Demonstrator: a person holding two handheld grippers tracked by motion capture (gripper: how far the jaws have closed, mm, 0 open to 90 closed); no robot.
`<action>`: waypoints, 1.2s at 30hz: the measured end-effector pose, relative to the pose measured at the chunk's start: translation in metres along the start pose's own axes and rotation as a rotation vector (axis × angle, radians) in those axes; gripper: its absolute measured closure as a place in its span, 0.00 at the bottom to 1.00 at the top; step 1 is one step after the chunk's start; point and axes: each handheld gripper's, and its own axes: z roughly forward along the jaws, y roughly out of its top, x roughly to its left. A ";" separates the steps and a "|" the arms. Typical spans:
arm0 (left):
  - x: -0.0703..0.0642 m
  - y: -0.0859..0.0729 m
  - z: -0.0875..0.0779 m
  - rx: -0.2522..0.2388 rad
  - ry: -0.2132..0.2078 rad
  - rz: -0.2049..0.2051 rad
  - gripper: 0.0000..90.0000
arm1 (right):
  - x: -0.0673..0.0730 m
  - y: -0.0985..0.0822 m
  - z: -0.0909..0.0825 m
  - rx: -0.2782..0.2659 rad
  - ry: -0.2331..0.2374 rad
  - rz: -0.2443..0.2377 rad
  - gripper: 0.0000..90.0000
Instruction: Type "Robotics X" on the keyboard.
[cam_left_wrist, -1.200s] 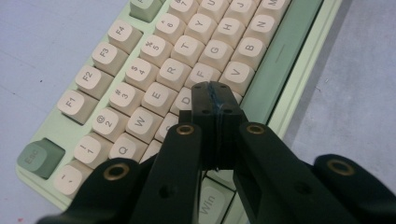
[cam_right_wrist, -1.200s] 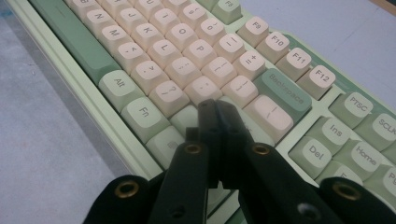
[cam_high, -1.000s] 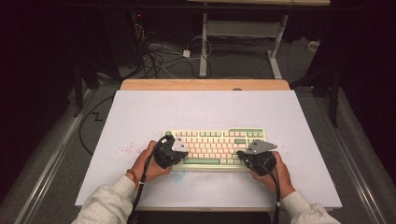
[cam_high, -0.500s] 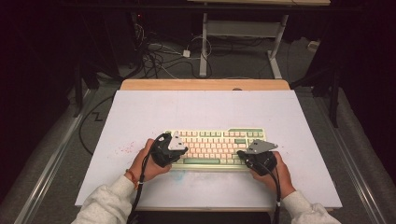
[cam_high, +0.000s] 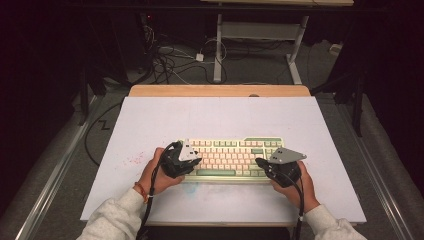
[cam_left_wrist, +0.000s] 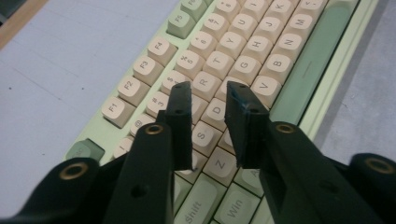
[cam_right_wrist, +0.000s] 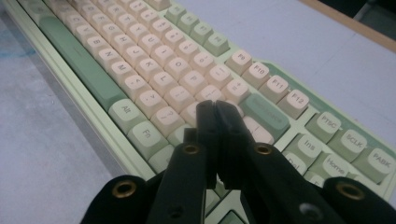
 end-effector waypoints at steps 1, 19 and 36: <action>0.000 0.000 0.000 -0.004 0.001 -0.001 0.73 | 0.000 0.001 -0.001 -0.005 0.004 -0.001 0.97; -0.002 0.002 -0.007 -0.083 0.107 -0.048 0.34 | -0.005 0.009 -0.012 -0.081 -0.125 0.067 0.43; -0.004 0.001 -0.004 -0.093 0.120 -0.050 0.18 | -0.005 0.011 -0.004 -0.102 -0.172 0.087 0.19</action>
